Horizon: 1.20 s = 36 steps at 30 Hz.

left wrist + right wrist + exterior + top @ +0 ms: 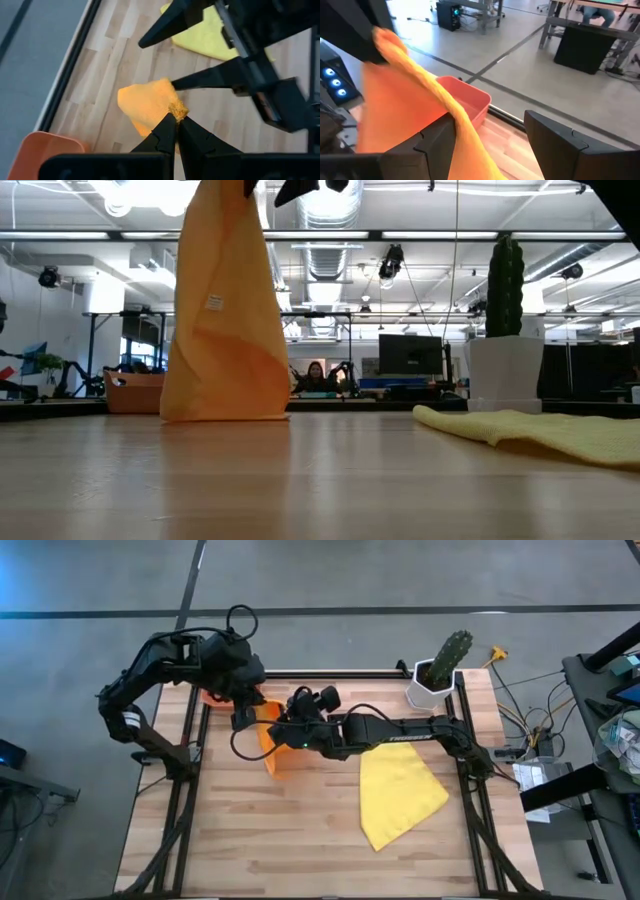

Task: Roll microfiber towels into tight, uniform cylinder then place into a basket
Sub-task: Fold the orange towel

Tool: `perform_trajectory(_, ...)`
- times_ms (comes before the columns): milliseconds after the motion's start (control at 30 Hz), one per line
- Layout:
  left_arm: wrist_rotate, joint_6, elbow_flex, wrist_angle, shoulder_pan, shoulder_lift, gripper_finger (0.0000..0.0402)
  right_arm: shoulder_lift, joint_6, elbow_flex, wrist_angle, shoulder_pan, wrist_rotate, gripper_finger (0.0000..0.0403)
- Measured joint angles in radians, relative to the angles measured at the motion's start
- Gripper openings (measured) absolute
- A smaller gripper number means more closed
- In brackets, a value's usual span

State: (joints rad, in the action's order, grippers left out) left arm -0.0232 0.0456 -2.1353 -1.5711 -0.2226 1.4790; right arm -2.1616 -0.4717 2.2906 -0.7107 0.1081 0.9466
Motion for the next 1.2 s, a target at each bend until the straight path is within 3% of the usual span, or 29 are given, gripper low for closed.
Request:
perform_trajectory(267, -0.025, 0.018, 0.0, 0.0, 0.0, -0.024, 0.0, 0.0, 0.0, 0.004, 0.012, 0.0, -0.001, 0.0228)
perform_trajectory(533, -0.029, 0.019, 0.003, 0.02, 0.0, -0.013, 0.0, -0.001, 0.119, 0.001, 0.301, 0.004, -0.074, 0.0228)
perform_trajectory(933, -0.036, 0.0, -0.011, 0.021, 0.0, -0.039, 0.0, 0.0, 0.133, -0.025, -0.002, 0.05, -0.172, 0.0228)
perform_trajectory(1200, -0.102, 0.065, -0.094, 0.076, -0.001, -0.057, 0.0, -0.001, 0.128, -0.059, -0.009, 0.077, -0.163, 0.0228)
